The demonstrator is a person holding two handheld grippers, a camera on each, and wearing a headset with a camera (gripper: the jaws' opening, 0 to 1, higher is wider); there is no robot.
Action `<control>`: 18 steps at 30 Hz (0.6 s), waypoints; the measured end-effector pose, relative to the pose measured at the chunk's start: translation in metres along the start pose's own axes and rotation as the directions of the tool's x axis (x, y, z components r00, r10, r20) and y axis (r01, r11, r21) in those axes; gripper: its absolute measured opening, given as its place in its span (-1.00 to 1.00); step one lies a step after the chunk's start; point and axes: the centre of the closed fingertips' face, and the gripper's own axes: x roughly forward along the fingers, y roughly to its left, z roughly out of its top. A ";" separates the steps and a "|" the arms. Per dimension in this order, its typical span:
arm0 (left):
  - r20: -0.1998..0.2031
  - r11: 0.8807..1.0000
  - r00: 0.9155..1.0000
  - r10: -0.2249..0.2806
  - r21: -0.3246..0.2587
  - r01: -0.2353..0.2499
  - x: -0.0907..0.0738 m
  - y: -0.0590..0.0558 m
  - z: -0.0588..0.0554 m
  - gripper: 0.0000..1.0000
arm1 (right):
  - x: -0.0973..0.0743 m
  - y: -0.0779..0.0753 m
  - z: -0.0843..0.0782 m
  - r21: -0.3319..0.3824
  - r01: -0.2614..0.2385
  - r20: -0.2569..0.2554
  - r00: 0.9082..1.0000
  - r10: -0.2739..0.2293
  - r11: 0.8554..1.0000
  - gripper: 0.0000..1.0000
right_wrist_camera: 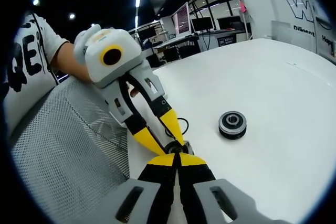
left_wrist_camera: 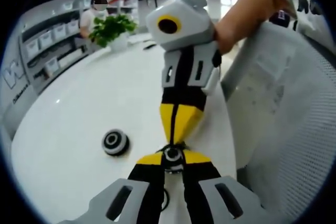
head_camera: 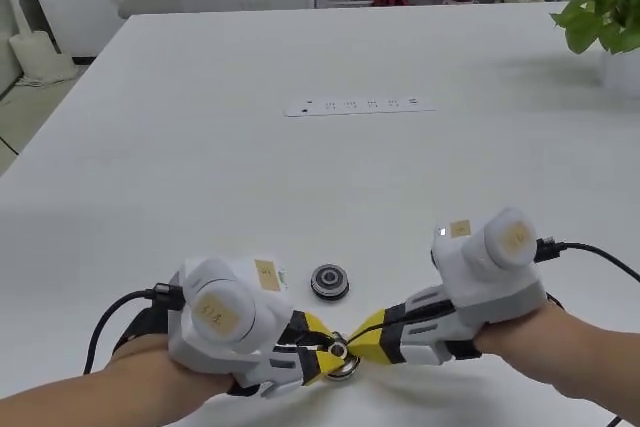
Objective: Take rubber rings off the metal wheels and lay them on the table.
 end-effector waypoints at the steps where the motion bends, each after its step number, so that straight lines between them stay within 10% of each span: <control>1: 0.000 1.000 1.000 0.000 0.001 0.000 0.000 0.000 0.000 -0.76 | 0.002 0.004 0.003 0.001 -0.011 0.013 1.000 0.011 1.000 -1.00; 18: 0.000 1.000 1.000 -0.003 0.013 0.003 0.001 0.003 -0.001 -0.74 | -0.003 -0.010 -0.002 0.021 0.040 0.005 0.999 -0.040 0.999 -1.00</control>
